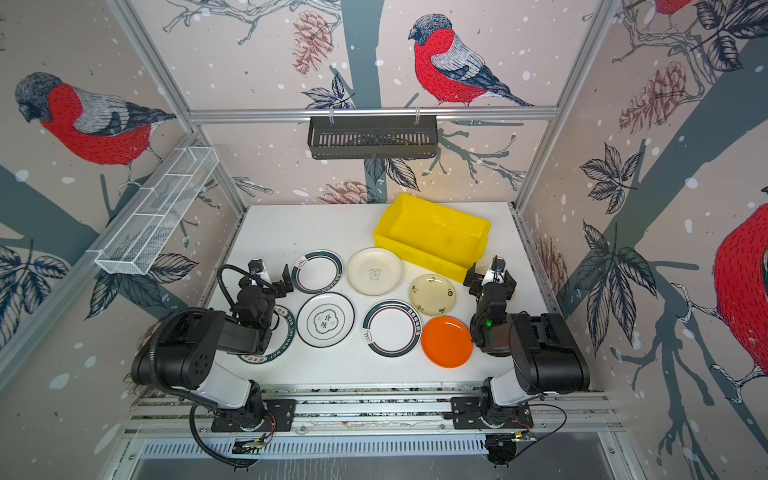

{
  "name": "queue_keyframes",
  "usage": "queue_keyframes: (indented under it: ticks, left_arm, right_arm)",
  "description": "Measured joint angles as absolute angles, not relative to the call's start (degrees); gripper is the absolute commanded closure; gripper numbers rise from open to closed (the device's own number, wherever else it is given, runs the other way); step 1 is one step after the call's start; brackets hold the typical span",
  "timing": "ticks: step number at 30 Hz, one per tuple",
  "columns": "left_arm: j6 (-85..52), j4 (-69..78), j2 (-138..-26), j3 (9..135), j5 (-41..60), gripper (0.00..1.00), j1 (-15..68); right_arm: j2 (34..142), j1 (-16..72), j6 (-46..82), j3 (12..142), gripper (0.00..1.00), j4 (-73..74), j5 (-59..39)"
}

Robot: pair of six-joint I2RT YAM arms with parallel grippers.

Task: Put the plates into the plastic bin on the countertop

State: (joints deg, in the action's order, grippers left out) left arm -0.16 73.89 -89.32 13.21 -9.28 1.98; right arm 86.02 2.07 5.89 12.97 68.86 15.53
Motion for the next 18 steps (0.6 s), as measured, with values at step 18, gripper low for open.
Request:
queue_keyframes:
  ticks: [18]
  left_arm:
    - [-5.41, 45.43, -69.30, 23.33, -17.63, 0.02, 7.84]
  right_arm:
    - [58.41, 5.54, 10.63, 18.26, 0.01, 47.94, 21.39]
